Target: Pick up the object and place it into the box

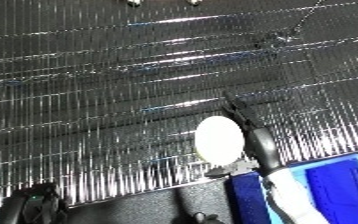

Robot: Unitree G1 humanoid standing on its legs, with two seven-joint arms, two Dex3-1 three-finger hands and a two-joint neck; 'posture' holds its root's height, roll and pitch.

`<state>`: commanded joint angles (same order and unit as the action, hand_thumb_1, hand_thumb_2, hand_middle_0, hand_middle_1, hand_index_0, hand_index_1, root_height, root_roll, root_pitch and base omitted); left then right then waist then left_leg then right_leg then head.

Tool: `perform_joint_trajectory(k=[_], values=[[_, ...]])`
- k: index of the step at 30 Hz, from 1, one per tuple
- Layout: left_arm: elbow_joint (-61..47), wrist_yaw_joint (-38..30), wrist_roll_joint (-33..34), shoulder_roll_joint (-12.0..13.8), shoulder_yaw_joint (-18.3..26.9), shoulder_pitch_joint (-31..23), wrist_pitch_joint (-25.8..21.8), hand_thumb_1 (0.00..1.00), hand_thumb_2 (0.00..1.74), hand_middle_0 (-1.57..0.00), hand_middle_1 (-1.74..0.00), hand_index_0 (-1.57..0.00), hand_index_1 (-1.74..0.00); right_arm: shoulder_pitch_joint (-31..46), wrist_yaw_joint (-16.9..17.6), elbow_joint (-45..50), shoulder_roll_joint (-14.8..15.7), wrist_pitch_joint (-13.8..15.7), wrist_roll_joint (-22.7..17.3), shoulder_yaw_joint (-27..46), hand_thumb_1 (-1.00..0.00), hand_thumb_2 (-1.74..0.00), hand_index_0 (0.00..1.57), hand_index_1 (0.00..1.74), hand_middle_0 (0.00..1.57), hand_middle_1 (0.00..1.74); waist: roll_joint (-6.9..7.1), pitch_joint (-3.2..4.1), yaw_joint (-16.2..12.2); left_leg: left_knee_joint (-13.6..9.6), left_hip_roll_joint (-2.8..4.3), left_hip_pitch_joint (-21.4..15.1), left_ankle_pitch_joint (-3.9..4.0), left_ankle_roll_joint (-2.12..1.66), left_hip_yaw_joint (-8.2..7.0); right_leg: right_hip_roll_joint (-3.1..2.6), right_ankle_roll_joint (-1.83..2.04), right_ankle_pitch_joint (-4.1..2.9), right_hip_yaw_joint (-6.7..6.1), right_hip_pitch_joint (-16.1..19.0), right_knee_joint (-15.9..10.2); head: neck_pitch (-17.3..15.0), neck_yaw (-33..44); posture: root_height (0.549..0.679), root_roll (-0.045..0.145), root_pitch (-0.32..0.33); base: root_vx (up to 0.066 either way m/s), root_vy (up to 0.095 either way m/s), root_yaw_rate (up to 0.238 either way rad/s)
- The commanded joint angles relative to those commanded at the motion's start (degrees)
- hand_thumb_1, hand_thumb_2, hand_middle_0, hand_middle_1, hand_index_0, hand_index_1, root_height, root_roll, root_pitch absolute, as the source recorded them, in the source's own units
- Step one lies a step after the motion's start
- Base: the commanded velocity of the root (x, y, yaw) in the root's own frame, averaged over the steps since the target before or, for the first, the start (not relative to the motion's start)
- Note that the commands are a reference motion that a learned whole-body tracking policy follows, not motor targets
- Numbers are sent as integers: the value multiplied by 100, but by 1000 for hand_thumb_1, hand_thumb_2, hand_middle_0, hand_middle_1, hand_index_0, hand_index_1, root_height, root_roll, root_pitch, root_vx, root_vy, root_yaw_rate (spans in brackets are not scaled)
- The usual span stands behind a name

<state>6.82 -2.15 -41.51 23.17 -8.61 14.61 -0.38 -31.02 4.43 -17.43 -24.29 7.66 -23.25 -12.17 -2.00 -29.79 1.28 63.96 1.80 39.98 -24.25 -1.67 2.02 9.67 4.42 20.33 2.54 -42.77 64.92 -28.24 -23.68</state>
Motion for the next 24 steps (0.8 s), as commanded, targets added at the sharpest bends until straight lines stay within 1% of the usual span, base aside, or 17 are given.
perform_joint_trajectory(k=[4, 9, 16, 20, 21, 24], values=[[-5, -1, -34, 12, -34, 30, 15, 1000, 1740, -1570, -1740, -1570, -1740, -58, 42, -94, -16, 30, 56, -50, 0, 0, 0, 0, 0, 0, -8, 0, 11, 23, -11, 37, -15, 5, 7, 0, -2, 15, 9, -33, 22, 13, -15, 581, 55, 37, 11, -4, 23], [-4, -34, -52, 4, -90, 76, 29, 1000, 1740, -1570, -1740, -1570, -1740, -136, 53, -175, -22, -24, 136, -108, 0, 0, 0, 0, 0, 0, -16, 0, 20, -2, -11, 54, -5, 10, 11, -2, -2, 9, 20, -60, 14, 70, -57, 581, 55, 42, 2, -4, 15], [-4, -69, -92, 23, -128, 115, 32, 1000, 1740, -1570, -1740, -1570, -1740, -224, -10, -297, -67, -153, -180, -199, 0, 0, 0, 0, 0, 0, -29, 0, 38, -26, -20, 94, 20, 6, 12, -7, -19, -1, 32, -106, 8, 37, -54, 582, 56, 50, -11, -3, 15], [8, -83, -136, 48, -166, 142, 27, 1000, 1740, -1570, -1740, -1570, -1740, -265, 48, -440, -55, -96, -223, -269, 0, 0, 0, 0, 0, 0, -42, 0, 54, -2, -34, 125, 12, 24, 17, -14, -27, 14, 44, -140, 39, 121, -133, 580, 55, 52, -12, -1, 13], [18, -79, -156, 59, -180, 152, 21, 1000, 1740, -1570, -1740, -1570, -1740, -290, 62, -508, -57, -59, -241, -288, -50, -87, 79, 87, 79, 87, -47, 0, 62, 2, -39, 133, 12, 30, 17, -17, -32, 17, 51, -146, 45, 180, -150, 580, 56, 53, -24, -4, 36], [45, -47, -190, 77, -201, 168, 4, 1000, 1740, -1570, -1740, -1570, -1740, -359, 37, -647, -92, 43, -321, -298, -200, -348, 314, 348, 314, 348, -52, 0, 80, -15, -45, 124, 22, 35, 15, -18, -47, 13, 71, -129, 28, 192, -196, 581, 56, 54, -20, -6, 40]])
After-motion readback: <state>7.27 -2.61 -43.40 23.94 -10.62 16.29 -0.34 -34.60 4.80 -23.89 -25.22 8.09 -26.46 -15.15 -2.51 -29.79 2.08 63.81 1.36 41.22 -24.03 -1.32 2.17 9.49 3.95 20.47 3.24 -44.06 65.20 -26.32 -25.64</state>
